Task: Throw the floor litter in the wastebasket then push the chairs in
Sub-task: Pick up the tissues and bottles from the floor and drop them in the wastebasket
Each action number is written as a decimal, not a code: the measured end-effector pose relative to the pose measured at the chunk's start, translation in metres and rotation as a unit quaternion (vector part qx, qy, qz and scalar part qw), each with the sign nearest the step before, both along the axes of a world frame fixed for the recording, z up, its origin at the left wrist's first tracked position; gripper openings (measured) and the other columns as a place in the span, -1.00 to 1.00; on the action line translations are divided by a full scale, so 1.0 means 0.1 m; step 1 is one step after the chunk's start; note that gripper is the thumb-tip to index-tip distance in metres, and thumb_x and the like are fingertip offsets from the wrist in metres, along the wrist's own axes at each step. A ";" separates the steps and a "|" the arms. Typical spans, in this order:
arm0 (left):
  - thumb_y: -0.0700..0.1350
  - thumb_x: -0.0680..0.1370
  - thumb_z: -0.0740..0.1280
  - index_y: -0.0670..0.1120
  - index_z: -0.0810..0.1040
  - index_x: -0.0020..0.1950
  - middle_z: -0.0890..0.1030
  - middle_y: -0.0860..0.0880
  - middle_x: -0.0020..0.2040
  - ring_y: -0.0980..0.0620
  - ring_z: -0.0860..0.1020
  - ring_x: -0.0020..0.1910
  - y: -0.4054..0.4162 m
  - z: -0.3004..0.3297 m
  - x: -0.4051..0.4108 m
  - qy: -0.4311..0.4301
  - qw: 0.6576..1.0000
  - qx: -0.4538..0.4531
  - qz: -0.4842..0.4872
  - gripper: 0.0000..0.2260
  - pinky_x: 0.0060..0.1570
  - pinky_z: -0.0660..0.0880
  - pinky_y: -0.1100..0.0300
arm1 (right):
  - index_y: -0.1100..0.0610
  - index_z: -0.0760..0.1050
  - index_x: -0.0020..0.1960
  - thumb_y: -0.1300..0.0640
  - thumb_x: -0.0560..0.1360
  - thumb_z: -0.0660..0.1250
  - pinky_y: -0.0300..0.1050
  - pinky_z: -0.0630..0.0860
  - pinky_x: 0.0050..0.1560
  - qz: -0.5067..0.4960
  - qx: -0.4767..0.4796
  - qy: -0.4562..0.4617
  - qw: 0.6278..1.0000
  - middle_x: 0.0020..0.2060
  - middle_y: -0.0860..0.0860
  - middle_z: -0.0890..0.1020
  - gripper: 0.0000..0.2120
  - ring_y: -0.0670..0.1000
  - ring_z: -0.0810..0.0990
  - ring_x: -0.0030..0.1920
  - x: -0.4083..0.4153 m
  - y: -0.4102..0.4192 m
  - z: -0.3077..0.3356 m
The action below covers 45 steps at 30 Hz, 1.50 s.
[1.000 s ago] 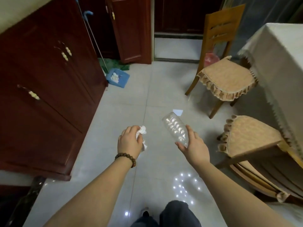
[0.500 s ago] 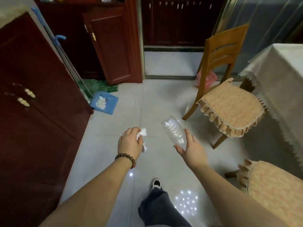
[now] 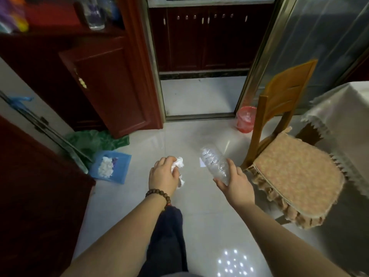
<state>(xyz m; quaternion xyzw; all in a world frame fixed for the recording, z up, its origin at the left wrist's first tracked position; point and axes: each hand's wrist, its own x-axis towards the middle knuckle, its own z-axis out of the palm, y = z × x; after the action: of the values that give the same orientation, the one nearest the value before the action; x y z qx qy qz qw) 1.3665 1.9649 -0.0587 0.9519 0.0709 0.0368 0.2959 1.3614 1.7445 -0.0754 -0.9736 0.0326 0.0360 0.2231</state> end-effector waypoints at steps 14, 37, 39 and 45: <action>-0.20 0.46 0.29 -0.13 0.56 0.08 0.58 -0.17 0.04 -0.23 0.51 0.06 0.68 -0.19 4.23 -0.007 0.993 0.007 -0.119 -0.79 0.03 0.48 -0.05 | 0.01 0.04 0.49 -0.17 0.47 0.29 0.01 0.44 0.00 -0.103 0.007 0.025 0.994 0.32 0.07 0.39 -0.28 0.16 0.44 0.21 3.69 0.79 -0.13; -0.22 0.47 0.31 -0.10 0.55 0.10 0.58 -0.11 0.07 -0.16 0.51 0.04 -2.47 -0.82 8.14 0.046 0.887 0.030 -0.459 -0.78 0.06 0.48 -0.03 | 0.04 0.07 0.48 -0.12 0.44 0.34 0.04 0.50 0.01 -0.453 0.112 0.057 0.882 0.28 0.14 0.42 -0.26 0.17 0.47 0.18 6.44 -1.49 -0.94; -0.22 0.48 0.30 -0.10 0.55 0.10 0.58 -0.12 0.07 -0.17 0.52 0.02 -2.78 -0.96 8.33 0.057 0.873 0.028 -0.483 -0.79 0.04 0.49 -0.03 | 0.01 0.07 0.47 -0.11 0.43 0.36 0.10 0.51 0.05 -0.494 0.145 0.063 0.855 0.28 0.15 0.42 -0.26 0.19 0.47 0.17 6.53 -1.68 -1.07; -0.17 0.52 0.27 -0.05 0.55 0.07 0.56 -0.09 0.06 -0.13 0.52 -0.03 -3.73 -1.77 8.84 0.110 0.836 0.041 -0.536 -0.84 -0.10 0.53 -0.02 | -0.02 0.13 0.43 -0.13 0.42 0.36 0.09 0.52 0.03 -0.559 0.154 0.066 0.812 0.20 0.12 0.47 -0.31 0.15 0.50 0.14 6.82 -2.13 -1.65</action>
<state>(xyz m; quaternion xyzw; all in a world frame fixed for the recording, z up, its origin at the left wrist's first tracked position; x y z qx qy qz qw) 2.2504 1.5915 -0.2353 0.8502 -0.4197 -0.2292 0.2201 2.0436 1.5315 -0.2400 -0.7352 0.5803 -0.0261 0.3492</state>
